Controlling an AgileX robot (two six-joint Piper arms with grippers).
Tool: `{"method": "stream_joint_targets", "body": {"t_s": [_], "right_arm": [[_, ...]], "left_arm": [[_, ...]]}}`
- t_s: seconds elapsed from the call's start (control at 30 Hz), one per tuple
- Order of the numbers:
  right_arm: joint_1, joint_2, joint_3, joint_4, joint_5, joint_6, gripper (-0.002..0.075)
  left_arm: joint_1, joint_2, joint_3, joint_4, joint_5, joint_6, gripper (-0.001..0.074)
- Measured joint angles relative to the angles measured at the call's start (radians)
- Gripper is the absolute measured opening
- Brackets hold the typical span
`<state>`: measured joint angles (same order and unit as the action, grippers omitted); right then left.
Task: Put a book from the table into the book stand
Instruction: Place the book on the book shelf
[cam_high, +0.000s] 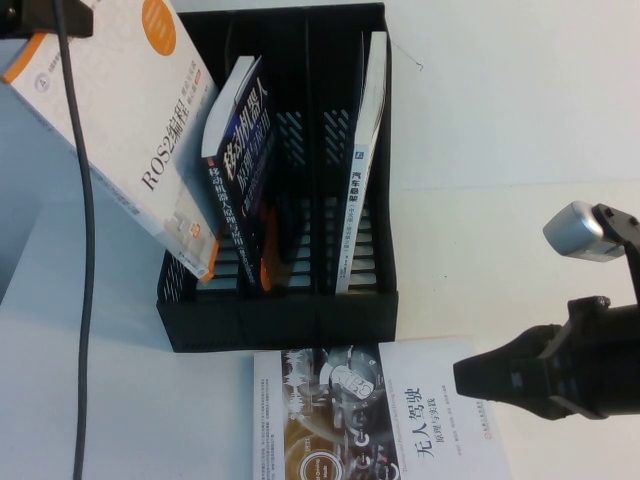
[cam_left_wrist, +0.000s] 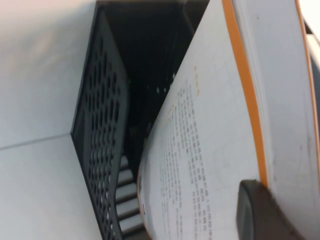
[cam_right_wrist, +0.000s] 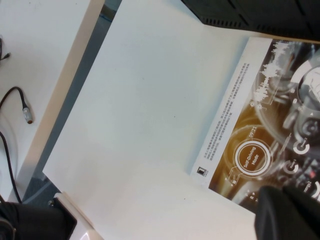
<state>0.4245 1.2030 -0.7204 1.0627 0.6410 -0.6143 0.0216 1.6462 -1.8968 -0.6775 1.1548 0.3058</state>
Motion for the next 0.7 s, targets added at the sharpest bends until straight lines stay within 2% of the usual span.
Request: {"method": "stream_joint_targets", "body": {"t_s": [0.4,0.7], "right_arm": [[0.000,0.000,0.000,0.000,0.000,0.000,0.0000],[0.000,0.000,0.000,0.000,-0.002,0.000,0.0000]], "left_arm": [[0.000,0.000,-0.167,-0.004,0.044,0.002,0.0103],[0.000,0.009,-0.183,0.012,0.042,0.002,0.0103]]}}
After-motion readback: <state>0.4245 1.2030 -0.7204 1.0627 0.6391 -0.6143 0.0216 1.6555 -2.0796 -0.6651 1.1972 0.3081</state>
